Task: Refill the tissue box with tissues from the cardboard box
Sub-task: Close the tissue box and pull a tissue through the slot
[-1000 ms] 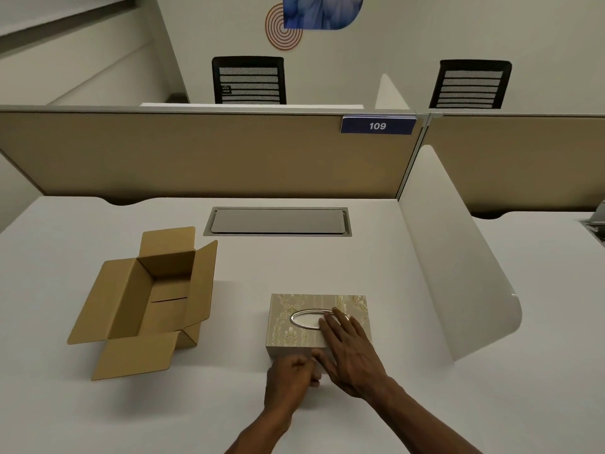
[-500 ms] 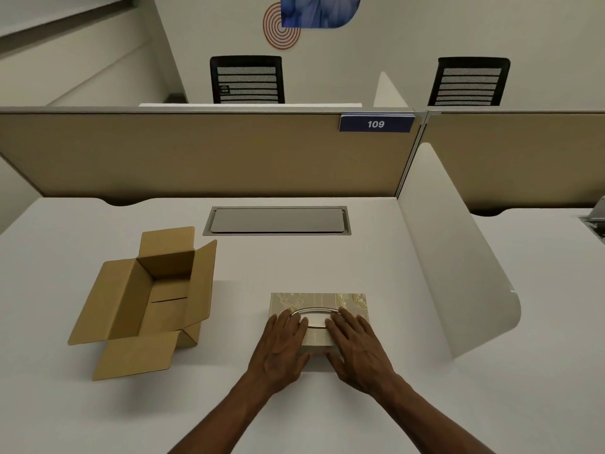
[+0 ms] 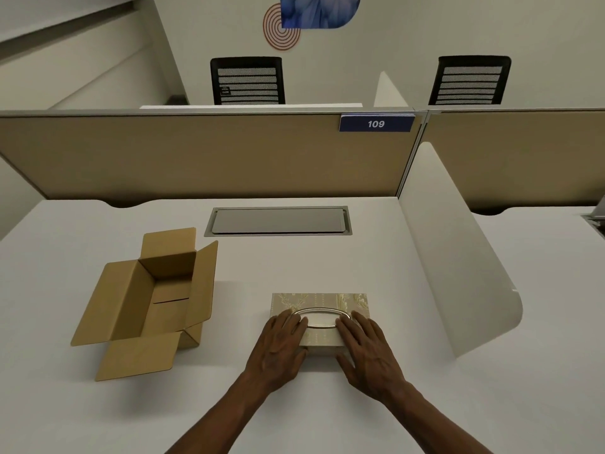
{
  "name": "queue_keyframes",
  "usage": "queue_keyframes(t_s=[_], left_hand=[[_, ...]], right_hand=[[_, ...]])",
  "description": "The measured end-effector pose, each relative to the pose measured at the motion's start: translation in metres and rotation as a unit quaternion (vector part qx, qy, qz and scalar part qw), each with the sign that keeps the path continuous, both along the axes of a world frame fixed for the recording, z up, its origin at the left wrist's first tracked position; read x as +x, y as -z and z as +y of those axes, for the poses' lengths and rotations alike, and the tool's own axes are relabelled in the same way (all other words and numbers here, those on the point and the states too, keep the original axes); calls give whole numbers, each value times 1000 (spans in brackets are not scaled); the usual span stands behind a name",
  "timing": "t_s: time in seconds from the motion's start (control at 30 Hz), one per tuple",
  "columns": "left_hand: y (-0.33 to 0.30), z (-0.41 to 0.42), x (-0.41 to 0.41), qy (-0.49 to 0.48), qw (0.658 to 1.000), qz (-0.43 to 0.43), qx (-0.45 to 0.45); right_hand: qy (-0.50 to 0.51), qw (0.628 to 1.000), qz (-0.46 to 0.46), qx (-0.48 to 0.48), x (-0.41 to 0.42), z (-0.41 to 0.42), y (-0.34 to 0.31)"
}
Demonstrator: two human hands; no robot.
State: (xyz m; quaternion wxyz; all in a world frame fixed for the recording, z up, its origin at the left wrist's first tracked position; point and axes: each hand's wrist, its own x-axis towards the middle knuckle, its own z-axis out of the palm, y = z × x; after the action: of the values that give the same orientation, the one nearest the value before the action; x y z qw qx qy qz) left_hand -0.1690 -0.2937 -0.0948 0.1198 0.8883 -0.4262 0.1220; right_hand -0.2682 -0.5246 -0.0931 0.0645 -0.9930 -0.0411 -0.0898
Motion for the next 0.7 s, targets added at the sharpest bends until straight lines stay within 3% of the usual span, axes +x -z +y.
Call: queue_keyframes(t_s=[0.13, 0.23, 0.33, 0.4, 0.5, 0.53, 0.6, 0.7], left_hand=[[-2, -2, 1, -9, 998, 53, -25], [-4, -7, -4, -100, 977, 163, -99], [-5, -10, -5, -272, 886, 333, -175], [-5, -9, -1, -324, 818, 427, -208], [-1, -8, 1, -343, 763, 498, -229], [1, -9, 1, -348, 740, 519, -250], [2, -10, 2, -353, 698, 547, -298], [2, -11, 3, -349, 676, 563, -322]], right_hand=[[23, 999, -21, 44, -5, 1, 0], [79, 988, -15, 135, -8, 2, 0], [190, 945, 28, 263, -10, 2, 1], [269, 883, 68, 379, -7, 2, 1], [341, 768, 114, 530, -1, -1, 0], [347, 747, 121, 554, 1, -1, 0], [329, 744, 122, 568, 3, -3, 1], [301, 753, 108, 575, 4, -3, 1]])
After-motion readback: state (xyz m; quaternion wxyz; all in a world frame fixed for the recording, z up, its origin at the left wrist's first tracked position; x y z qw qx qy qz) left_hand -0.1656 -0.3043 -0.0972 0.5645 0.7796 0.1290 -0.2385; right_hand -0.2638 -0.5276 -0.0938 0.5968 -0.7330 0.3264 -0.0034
